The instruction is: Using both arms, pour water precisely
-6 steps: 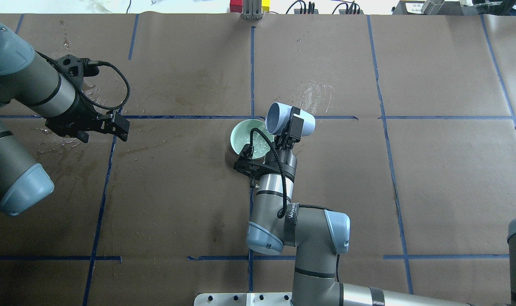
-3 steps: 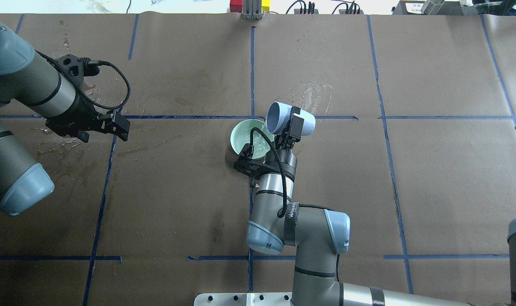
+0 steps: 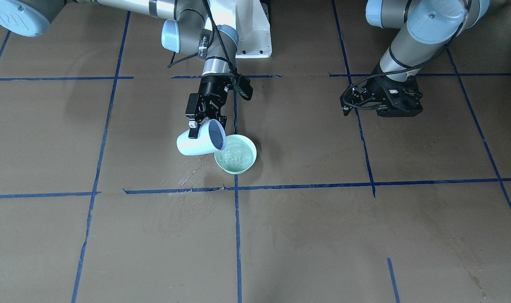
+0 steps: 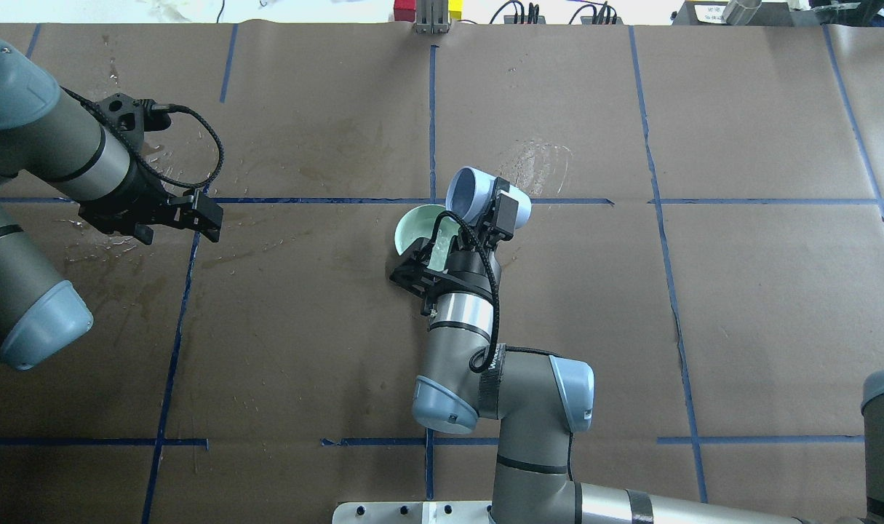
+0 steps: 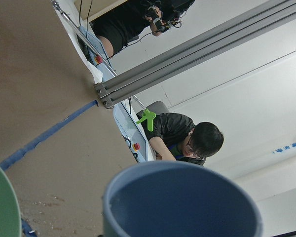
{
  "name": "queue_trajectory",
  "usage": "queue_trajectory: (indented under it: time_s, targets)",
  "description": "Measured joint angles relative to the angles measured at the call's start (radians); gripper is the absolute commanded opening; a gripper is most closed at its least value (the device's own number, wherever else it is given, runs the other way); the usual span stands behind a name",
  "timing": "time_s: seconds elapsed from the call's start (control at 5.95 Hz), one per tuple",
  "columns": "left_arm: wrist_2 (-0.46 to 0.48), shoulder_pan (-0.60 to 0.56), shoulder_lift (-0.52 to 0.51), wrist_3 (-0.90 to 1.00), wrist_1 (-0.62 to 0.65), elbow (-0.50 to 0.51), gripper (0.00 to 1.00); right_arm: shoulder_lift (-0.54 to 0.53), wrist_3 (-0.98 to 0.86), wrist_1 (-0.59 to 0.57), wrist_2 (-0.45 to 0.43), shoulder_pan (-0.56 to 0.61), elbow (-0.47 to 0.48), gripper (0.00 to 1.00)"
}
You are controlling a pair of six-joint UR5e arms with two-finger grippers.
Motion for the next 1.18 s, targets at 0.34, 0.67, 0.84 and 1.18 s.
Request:
queue_trajectory:
  time_s: [0.34,0.67,0.84,1.18]
  targets:
    - [0.000,0.001,-0.001,0.000,0.001,-0.002,1.00,-0.021,0.125,0.084,0.058,0.016,0.044,0.00]
    - [0.001,0.002,-0.008,0.000,0.001,-0.003,1.00,-0.105,0.261,0.190,0.116,0.031,0.144,0.00]
    - [0.001,0.002,-0.011,0.000,0.001,-0.003,1.00,-0.164,0.336,0.217,0.146,0.042,0.209,0.00]
    - [0.002,0.002,-0.018,0.000,0.001,-0.002,1.00,-0.333,0.463,0.387,0.215,0.072,0.302,0.00]
